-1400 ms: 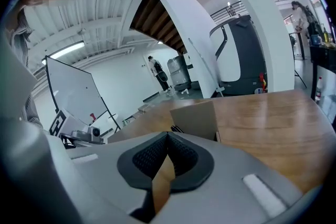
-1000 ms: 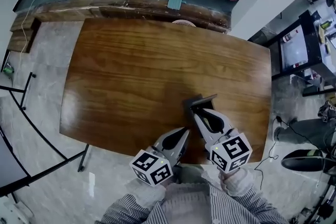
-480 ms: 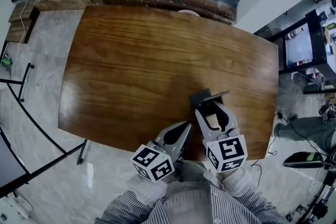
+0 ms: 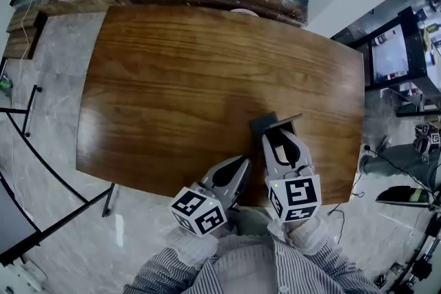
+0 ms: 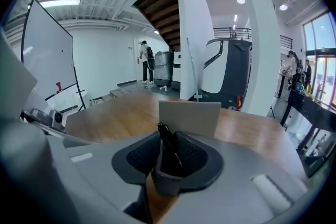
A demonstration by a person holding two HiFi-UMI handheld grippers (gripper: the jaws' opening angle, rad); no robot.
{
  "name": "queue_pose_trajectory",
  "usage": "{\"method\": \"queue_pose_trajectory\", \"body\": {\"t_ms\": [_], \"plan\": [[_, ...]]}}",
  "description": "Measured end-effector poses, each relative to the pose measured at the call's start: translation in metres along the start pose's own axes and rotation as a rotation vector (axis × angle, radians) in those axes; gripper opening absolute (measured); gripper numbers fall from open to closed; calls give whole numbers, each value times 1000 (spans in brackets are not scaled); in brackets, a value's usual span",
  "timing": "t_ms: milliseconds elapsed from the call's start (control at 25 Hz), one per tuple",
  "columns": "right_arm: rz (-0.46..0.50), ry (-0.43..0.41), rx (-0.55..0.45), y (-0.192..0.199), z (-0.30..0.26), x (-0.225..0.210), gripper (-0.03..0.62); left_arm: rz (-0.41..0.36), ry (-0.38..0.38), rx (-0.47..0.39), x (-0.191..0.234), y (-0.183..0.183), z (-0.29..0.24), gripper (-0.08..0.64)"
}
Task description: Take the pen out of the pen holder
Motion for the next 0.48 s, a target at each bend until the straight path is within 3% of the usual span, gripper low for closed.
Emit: {"method": "queue_pose_trajectory", "body": {"t_ms": [480], "plan": [[-8, -9, -21, -2, 11, -17, 58, -25, 20, 20, -11, -3, -9, 8]]}}
Point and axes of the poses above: the fingertips, and each gripper's own axes: z backward along the fingers, x to its left, y out of its underside, the point moved 7 cm from there along z, backward along the fingers, and after that the axes turned 15 degrees about z, right-handed, at the moved point
